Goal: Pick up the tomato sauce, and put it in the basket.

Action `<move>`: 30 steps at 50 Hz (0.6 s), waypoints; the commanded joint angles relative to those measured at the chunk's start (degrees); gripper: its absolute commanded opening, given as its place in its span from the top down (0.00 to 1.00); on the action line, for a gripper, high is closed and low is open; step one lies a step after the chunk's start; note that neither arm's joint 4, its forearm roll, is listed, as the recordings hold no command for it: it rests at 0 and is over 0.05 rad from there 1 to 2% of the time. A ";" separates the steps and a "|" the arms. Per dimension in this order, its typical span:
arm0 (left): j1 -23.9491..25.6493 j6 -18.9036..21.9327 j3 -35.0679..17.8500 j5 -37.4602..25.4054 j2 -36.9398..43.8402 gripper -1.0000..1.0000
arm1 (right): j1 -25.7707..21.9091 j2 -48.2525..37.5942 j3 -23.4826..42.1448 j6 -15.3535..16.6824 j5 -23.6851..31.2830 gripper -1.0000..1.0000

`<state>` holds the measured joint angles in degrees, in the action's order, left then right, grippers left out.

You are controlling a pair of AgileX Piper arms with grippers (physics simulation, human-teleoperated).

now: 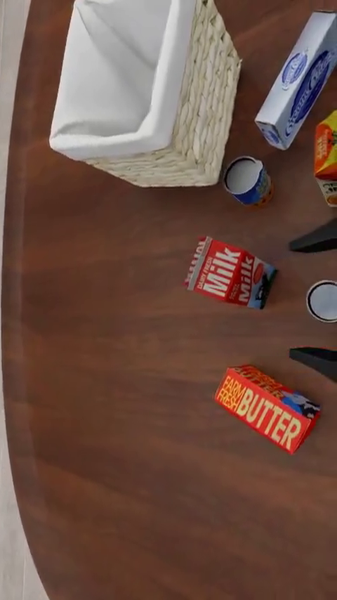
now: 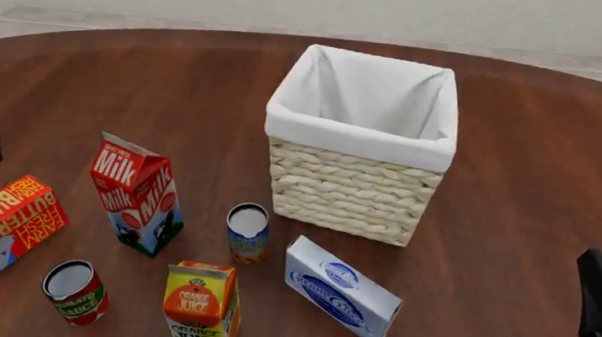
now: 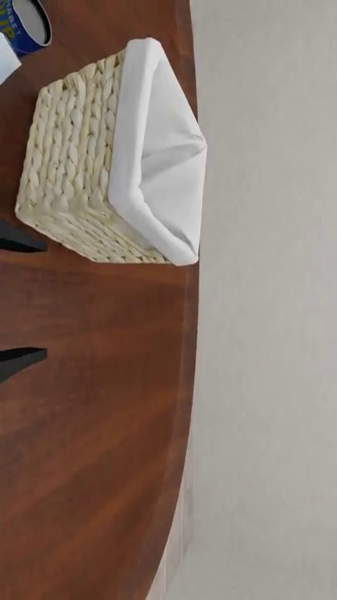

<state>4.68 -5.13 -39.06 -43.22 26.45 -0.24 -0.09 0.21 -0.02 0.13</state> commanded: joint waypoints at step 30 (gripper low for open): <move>3.27 3.90 -7.33 -9.66 16.83 0.00 | 0.23 -0.05 0.03 0.11 0.01 0.00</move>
<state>6.04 0.42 -46.53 -52.42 39.65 -0.24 -0.09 0.21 -0.02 0.13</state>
